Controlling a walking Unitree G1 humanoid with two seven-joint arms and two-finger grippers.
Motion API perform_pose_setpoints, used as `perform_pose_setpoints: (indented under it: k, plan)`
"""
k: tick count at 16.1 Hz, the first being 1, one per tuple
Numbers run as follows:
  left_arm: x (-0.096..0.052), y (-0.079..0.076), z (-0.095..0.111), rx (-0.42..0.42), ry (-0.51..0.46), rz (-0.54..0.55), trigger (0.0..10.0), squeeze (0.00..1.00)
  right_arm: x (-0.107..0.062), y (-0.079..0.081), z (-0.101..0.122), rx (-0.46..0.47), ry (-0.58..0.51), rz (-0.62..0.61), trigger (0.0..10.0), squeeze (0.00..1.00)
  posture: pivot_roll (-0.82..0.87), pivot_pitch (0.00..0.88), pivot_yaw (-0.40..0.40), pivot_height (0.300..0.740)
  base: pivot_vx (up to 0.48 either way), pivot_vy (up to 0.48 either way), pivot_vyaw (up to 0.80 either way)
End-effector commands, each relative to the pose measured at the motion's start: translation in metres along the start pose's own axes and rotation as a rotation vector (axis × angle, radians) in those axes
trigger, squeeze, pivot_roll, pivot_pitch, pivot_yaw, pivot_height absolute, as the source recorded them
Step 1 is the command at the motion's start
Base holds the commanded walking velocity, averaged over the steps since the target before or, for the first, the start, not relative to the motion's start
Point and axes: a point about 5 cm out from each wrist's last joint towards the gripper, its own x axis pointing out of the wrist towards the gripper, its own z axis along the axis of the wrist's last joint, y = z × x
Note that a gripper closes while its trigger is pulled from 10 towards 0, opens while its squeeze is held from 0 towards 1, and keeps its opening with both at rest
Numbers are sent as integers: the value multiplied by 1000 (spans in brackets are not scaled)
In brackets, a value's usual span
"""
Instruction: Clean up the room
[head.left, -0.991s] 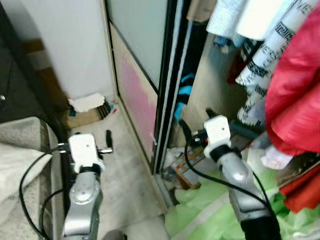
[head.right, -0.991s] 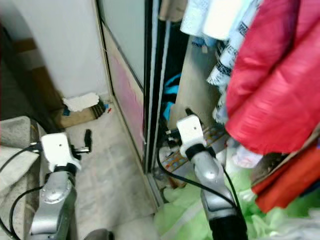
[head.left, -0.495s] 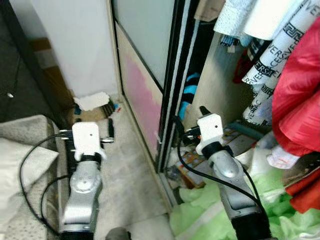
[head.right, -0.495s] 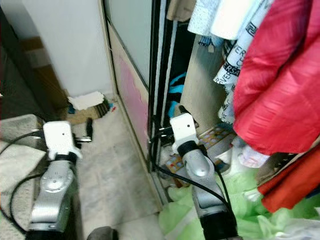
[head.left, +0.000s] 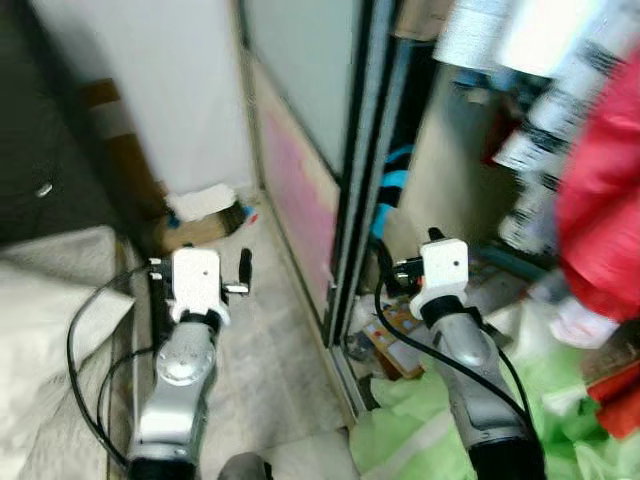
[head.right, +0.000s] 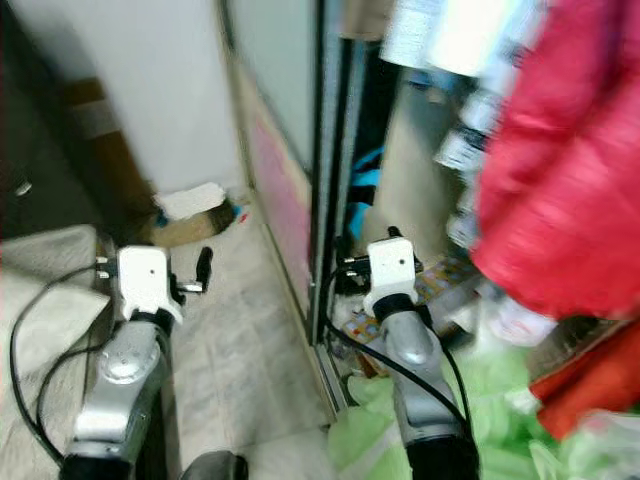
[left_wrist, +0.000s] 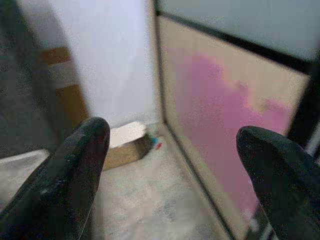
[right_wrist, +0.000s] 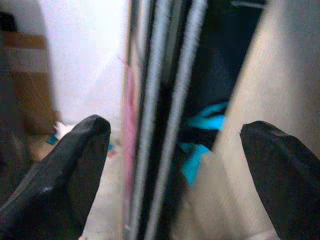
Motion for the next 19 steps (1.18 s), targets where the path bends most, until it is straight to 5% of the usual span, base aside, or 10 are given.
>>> perform_pose_setpoints:
  k: [1,12,19]
  plan:
    - [0,-1,-1,-10,7,-2,10000,0,1,2,-1,8,9,7,10000,0,68,0,-1,740,0,0,750]
    - [0,-5,-2,-18,0,-32,10000,0,-3,0,-8,-8,37,14,10000,0,68,0,-4,740,0,0,772]
    - [0,-5,-4,-43,15,-18,10000,0,-2,1,-9,-1,44,19,10000,0,65,0,-9,740,0,123,0]
